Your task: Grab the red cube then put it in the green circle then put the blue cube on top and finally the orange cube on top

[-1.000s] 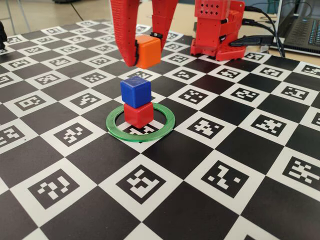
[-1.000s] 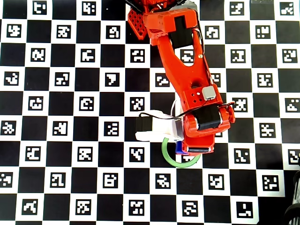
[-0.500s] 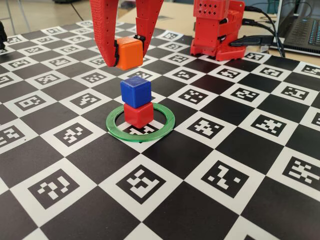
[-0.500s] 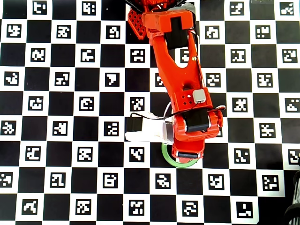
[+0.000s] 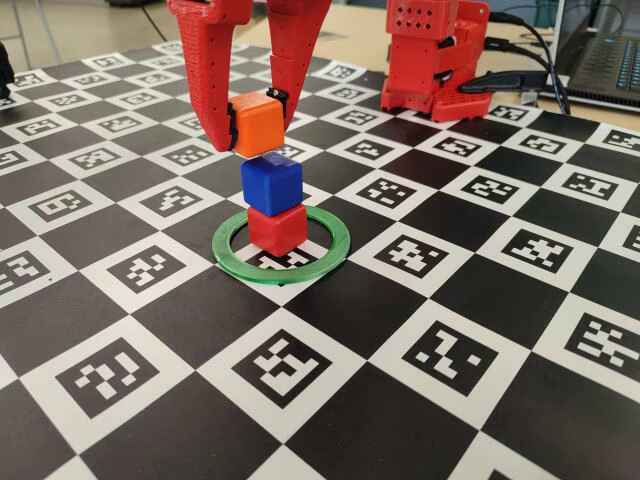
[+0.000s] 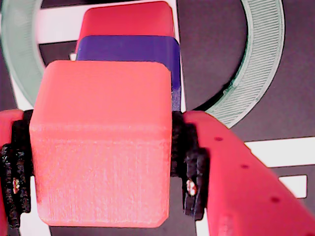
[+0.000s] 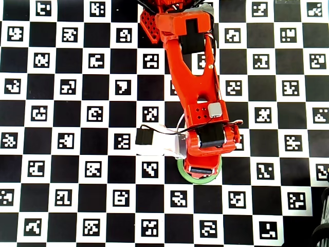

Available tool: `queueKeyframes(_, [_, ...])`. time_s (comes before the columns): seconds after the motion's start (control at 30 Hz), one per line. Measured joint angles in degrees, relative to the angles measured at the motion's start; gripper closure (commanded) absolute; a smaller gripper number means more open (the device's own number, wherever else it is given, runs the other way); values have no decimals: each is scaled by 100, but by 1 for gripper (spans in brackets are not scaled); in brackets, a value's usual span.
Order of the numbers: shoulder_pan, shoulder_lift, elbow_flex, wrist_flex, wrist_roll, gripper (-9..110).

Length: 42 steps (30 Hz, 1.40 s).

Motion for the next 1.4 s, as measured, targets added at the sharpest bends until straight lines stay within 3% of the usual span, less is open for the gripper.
queueKeyframes(1.4, [-167,0,70,-105,97,96])
